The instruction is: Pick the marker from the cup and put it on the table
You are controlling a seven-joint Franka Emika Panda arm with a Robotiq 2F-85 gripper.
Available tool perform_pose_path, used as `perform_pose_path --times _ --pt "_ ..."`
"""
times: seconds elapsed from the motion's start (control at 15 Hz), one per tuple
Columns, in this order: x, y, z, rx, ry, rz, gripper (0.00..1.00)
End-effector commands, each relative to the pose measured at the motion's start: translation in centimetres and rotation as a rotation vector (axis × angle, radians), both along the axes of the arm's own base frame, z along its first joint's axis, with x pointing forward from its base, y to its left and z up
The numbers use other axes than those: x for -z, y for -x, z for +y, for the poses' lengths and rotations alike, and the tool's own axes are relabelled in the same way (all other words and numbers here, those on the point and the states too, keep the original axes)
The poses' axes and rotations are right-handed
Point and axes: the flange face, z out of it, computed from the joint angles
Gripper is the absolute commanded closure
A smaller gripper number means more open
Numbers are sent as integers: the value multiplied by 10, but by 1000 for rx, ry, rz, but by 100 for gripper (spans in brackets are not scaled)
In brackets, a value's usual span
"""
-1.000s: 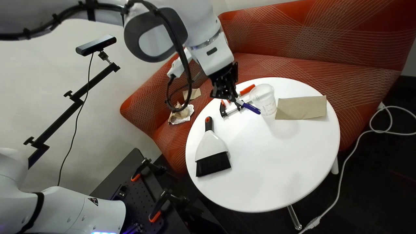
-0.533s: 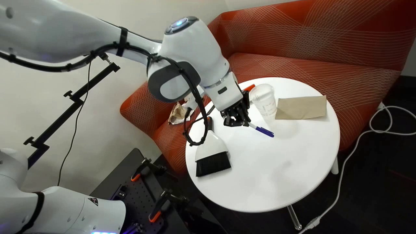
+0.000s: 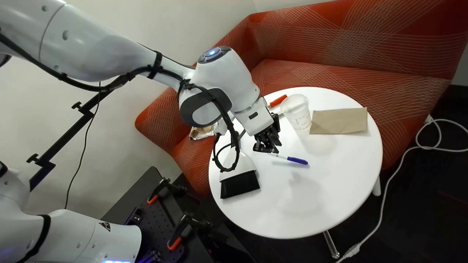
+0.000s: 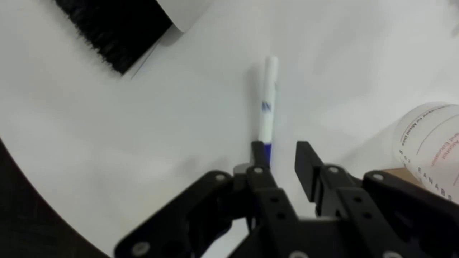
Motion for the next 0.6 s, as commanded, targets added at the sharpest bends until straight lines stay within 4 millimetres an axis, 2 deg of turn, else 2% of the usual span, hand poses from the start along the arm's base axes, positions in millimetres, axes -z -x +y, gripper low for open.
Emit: perform_pose_path --times 0.0,0.33,0.53 --pt "-12 -1 6 -4 29 -37 40" --pt "-30 -4 8 -16 55 -91 3" --pt "-36 -5 8 -21 53 -97 0"
